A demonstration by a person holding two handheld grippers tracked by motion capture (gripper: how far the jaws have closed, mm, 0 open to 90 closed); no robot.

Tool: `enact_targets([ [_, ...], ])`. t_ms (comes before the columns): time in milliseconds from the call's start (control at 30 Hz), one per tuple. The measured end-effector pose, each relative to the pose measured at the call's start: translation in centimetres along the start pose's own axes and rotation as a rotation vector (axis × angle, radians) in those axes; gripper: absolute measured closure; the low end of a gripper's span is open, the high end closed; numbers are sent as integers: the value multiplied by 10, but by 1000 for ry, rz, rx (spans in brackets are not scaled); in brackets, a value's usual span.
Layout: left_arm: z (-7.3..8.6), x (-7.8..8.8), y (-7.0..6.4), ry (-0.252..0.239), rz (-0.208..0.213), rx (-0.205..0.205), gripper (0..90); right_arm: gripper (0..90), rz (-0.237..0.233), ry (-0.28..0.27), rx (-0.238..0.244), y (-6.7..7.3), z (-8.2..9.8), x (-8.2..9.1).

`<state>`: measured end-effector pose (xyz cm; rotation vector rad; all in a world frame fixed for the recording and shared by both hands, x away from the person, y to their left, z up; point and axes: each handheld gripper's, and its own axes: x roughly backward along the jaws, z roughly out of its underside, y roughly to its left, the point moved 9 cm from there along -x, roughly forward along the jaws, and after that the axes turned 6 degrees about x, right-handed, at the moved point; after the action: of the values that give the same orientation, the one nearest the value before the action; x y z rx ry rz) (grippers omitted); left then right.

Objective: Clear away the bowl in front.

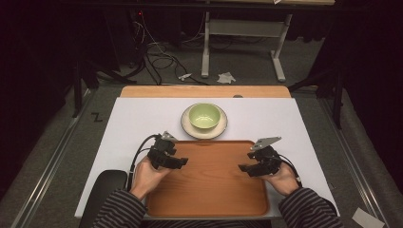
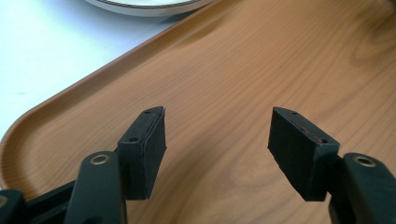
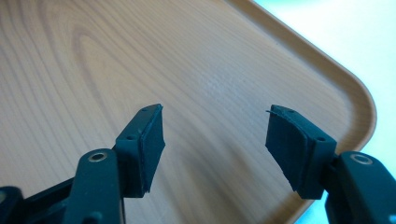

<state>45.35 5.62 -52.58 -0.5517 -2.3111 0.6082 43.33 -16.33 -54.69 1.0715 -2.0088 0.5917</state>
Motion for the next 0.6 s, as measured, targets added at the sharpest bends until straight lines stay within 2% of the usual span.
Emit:
enact_targets([
  [133, -2, 0, 2, -2, -1, 19, 364, 390, -2, 4, -13, 1, 0, 0],
  [400, -1, -1, 1, 4, 4, 19, 357, 388, 0, 9, -7, 1, 1, -1],
  [567, -3, 0, 0, 0, 19, 32, 356, 388, -5, 11, -24, -1, 1, -2],
  [600, -4, 0, -1, 6, 36, 36, 361, 389, -5, 11, -28, -2, 0, -3],
])
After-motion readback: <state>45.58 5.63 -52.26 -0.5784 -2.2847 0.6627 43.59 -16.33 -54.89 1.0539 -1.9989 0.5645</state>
